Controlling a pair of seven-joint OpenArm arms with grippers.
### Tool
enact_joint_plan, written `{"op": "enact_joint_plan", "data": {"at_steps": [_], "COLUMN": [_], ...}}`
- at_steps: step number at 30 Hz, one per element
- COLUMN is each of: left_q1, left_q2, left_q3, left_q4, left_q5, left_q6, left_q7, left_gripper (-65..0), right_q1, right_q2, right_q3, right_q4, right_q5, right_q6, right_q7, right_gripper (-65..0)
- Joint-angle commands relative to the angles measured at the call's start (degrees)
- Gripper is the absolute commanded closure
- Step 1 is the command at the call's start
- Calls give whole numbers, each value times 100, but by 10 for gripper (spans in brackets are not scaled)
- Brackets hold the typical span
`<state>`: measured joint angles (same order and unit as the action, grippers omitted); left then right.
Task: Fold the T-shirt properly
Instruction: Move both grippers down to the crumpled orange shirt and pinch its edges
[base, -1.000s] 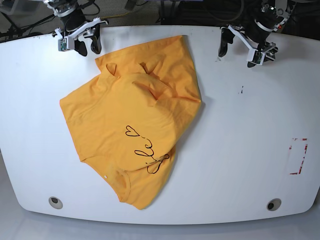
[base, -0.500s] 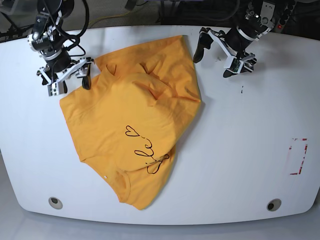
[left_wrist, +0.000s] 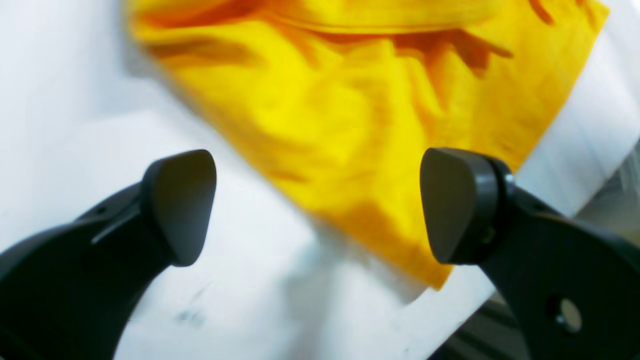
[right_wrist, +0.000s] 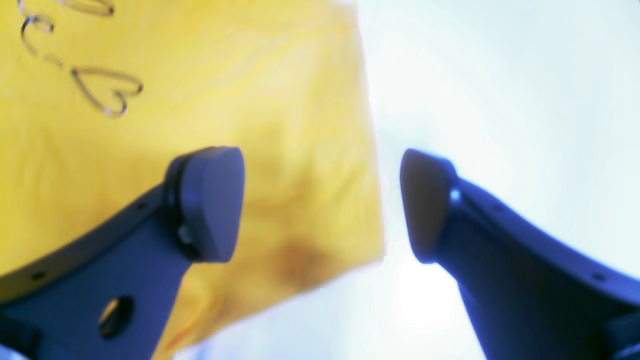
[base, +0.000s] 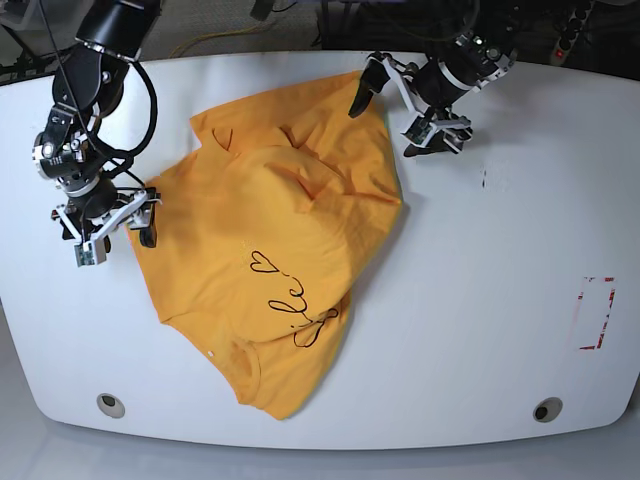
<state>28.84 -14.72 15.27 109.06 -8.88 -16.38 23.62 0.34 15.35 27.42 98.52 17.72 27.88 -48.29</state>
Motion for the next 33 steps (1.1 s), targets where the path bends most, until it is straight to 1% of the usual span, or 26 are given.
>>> {"op": "enact_joint_plan", "data": {"at_steps": [1, 8, 10, 13, 16, 18, 19, 22, 26, 28, 30, 33], "left_q1": [-66, -216, -216, -225, -233, -242, -251, -374, -392, -392, -392, -392], "left_q2": [-9, -9, -9, -9, -9, 0, 0, 0, 0, 0, 0, 0], "left_q3": [60, 78, 78, 78, 78, 78, 78, 78, 69, 69, 60, 43], "left_q4": [-9, -387, -492, -545, -554, -607, -642, -774, -826, -818, -826, -835], "left_q5": [-30, -39, -39, -39, -39, -39, -39, -48, -48, -48, -48, -48], "left_q6": [-10, -10, -10, -10, -10, -10, -10, -10, -10, -10, -10, -10], "left_q7": [-133, -133, -133, -142, -142, -133, -133, -133, -133, -133, -133, -133], "left_gripper": [-612, -612, -612, -612, -612, -612, -612, -612, -611, -611, -611, -611], "right_q1": [252, 1122, 1377, 1694, 1949, 2054, 2080, 2160, 2124, 2054, 1949, 1905], "right_q2": [174, 298, 429, 517, 561, 702, 719, 763, 728, 693, 552, 429], "right_q3": [40, 32, 23, 23, 14, 5, -21, -346, -707, -777, -768, -768], "right_q4": [-248, -1689, -2190, -2850, -3483, -3843, -3958, -4344, -4406, -4406, -4379, -4379], "right_q5": [-26, -35, -35, -35, -44, -44, -44, -35, -26, 0, -18, -26], "right_q6": [-23, -23, -23, -14, -14, -14, -14, -14, -14, -14, -14, -14], "right_q7": [130, 148, 166, 192, 412, 605, 640, 763, 895, 895, 895, 895], "right_gripper": [-468, -468, -468, -468, -468, -468, -468, -468, -465, -463, -463, -461]}}
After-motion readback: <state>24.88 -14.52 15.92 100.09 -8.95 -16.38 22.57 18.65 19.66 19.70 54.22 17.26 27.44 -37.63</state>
